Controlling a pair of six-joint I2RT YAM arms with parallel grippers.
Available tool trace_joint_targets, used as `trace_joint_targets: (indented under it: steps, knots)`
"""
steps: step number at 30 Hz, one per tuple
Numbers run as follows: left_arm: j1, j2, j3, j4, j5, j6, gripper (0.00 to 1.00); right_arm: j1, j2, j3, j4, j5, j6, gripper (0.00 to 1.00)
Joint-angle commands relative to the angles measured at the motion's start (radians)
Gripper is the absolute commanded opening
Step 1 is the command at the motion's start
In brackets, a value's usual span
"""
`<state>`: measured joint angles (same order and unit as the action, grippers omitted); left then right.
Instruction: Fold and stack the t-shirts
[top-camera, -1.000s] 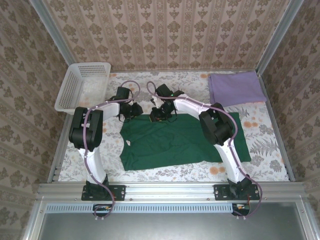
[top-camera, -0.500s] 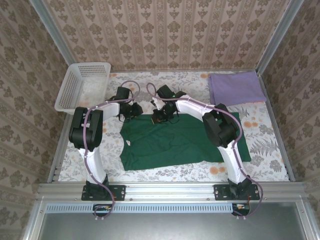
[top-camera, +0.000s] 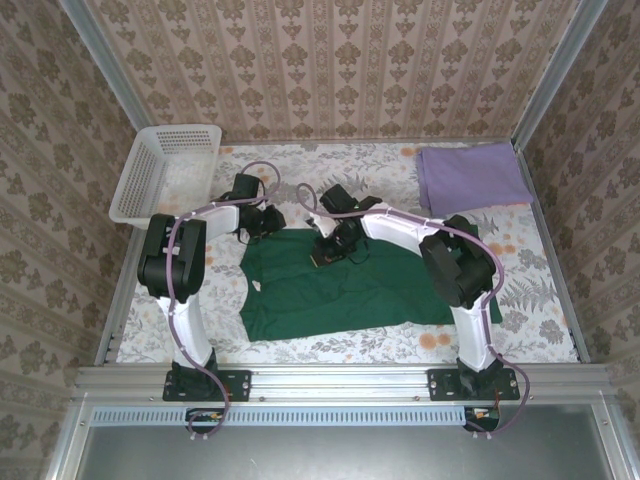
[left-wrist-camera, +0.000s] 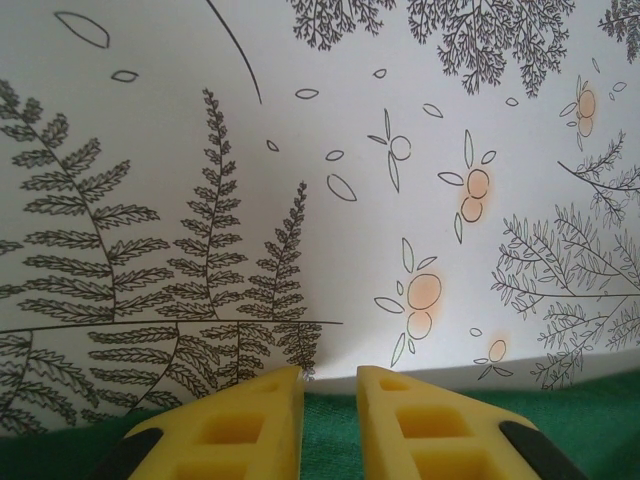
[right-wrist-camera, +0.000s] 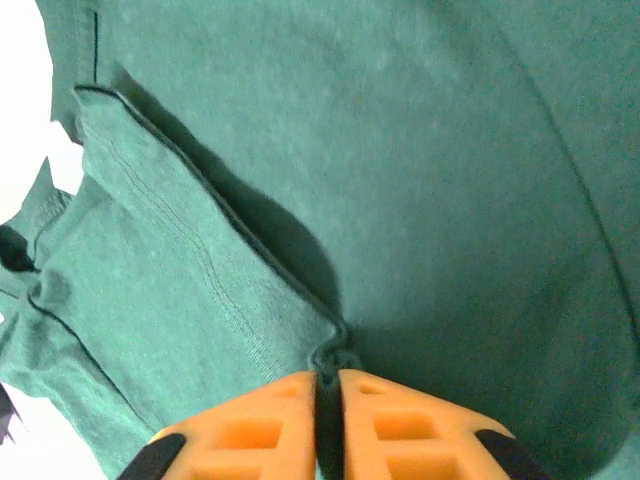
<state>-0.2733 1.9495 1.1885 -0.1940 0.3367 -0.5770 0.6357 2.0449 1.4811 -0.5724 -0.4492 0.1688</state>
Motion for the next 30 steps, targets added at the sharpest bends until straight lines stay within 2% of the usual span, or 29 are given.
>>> trace_joint_targets:
  steps: [1,6,9,12,16,21,23,30]
  knots:
    - [0.005,0.015,0.005,-0.021,-0.01,-0.014,0.21,0.007,-0.071,-0.046,-0.003,0.002,-0.031,0.21]
    - [0.007,0.016,0.005,-0.022,-0.008,-0.013,0.21,0.007,-0.155,-0.159,0.062,-0.002,-0.028,0.28]
    - [0.008,0.015,0.006,-0.021,-0.008,-0.013,0.21,-0.001,-0.206,-0.212,0.114,-0.02,-0.017,0.39]
    - [0.008,0.014,0.004,-0.019,-0.005,-0.013,0.21,-0.024,-0.223,-0.221,0.184,-0.049,0.041,0.41]
    - [0.008,0.012,0.002,-0.015,-0.004,-0.014,0.21,-0.019,-0.158,-0.149,0.2,-0.024,0.109,0.52]
    - [0.009,0.011,-0.002,-0.013,-0.001,-0.016,0.21,-0.011,-0.039,-0.024,0.136,0.06,0.144,0.53]
    - [0.009,0.012,-0.002,-0.013,-0.001,-0.015,0.21,-0.008,0.006,0.027,0.116,0.046,0.151,0.52]
    - [0.011,0.012,-0.002,-0.012,0.001,-0.016,0.21,0.043,0.121,0.167,0.041,0.06,0.156,0.41]
